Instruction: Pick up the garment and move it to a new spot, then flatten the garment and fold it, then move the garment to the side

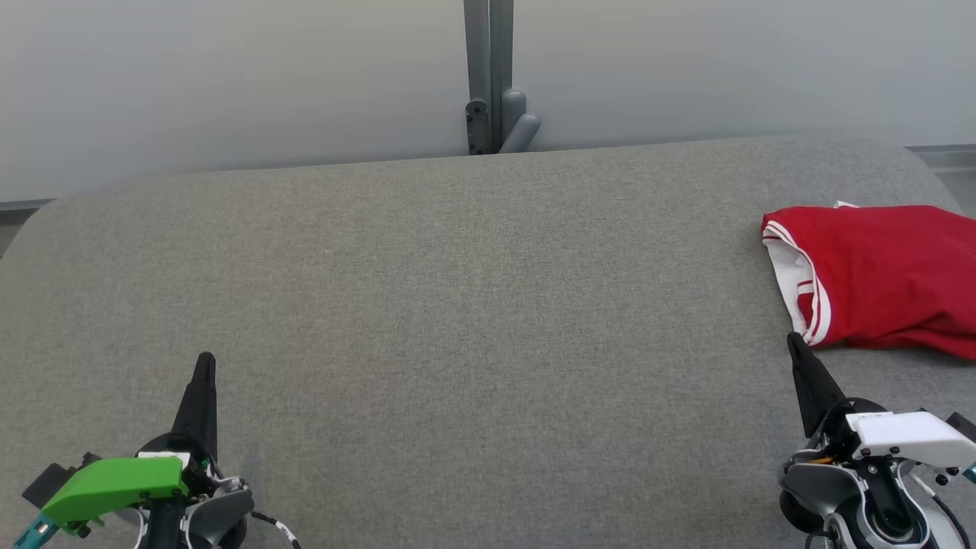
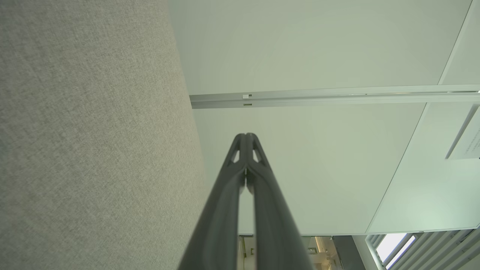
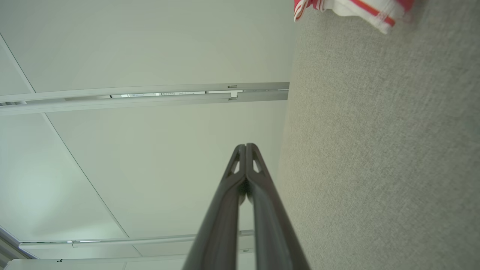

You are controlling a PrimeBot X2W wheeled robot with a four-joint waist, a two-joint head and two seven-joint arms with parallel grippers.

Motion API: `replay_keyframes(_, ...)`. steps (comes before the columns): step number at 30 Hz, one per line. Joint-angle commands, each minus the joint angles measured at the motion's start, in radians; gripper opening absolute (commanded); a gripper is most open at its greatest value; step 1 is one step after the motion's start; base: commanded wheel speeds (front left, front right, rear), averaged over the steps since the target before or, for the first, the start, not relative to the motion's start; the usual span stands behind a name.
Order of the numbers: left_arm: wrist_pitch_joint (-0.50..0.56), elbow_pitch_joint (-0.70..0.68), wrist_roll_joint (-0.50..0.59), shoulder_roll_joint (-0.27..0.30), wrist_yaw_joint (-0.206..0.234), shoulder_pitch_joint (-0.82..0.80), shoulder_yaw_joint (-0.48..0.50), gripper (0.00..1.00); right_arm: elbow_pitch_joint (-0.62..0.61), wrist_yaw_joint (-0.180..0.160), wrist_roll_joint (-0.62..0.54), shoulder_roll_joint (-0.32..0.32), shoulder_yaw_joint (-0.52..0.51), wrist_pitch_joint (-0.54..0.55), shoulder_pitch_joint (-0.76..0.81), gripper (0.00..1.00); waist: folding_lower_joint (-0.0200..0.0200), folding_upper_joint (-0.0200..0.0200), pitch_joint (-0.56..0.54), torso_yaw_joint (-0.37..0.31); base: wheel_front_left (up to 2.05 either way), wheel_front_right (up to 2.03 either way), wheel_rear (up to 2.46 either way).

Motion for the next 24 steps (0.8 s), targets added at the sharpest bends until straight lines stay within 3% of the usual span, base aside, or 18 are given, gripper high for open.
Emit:
replay_keyframes(1,0.004,0.000,-0.002,0.006,-0.005,-0.015,0.004,0.00,-0.004,0.000,0.007,-0.005,0.001,0.002,-0.010,0.00,0.0000,0.0032,0.000,0.000,0.00,0.00,0.00)
replay_keyframes(24,0.004,0.000,-0.002,0.006,-0.005,-0.015,0.004,0.00,-0.004,0.000,0.007,-0.005,0.001,0.002,-0.010,0.00,0.0000,0.0032,0.000,0.000,0.00,0.00,0.00)
